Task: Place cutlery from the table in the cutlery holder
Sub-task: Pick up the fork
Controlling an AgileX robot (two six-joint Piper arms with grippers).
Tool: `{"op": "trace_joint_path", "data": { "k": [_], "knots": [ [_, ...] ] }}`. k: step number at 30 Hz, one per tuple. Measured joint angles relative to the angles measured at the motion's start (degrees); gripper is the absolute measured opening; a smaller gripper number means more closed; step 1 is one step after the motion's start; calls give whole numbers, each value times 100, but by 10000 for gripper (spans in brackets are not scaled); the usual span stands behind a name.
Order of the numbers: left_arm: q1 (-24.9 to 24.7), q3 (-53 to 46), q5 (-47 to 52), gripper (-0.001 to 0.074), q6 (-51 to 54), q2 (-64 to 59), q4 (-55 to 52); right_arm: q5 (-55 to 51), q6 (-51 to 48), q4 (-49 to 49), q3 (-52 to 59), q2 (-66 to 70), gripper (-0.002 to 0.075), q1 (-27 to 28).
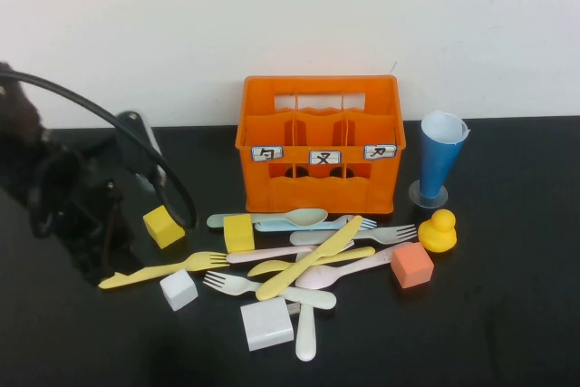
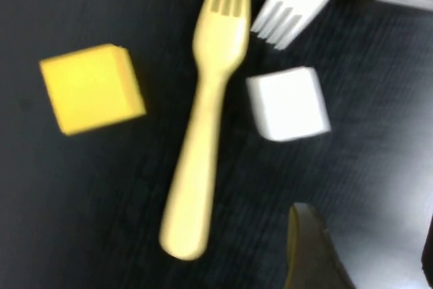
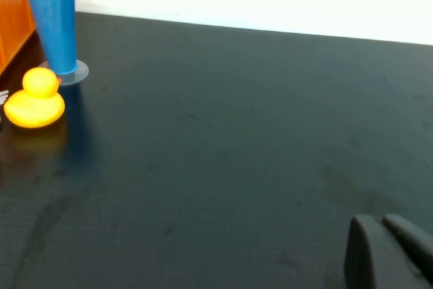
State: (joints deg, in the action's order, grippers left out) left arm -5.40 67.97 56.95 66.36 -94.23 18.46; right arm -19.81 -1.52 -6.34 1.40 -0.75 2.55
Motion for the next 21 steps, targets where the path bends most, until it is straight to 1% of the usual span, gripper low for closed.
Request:
{"op": "trace_joint_path", "data": {
  "k": [6,14,21],
  "knots": [
    [-68,0,-863,327,286,-569,-154,0,0,0,0,0,-3,0],
    [-68,0,-1369,327,491,-1427,-433,0,0,0,0,0,-3,0],
    [-68,37,-1896,327,518,-1885,-479,0,0,9,0,0,-3,0]
  ]
}}
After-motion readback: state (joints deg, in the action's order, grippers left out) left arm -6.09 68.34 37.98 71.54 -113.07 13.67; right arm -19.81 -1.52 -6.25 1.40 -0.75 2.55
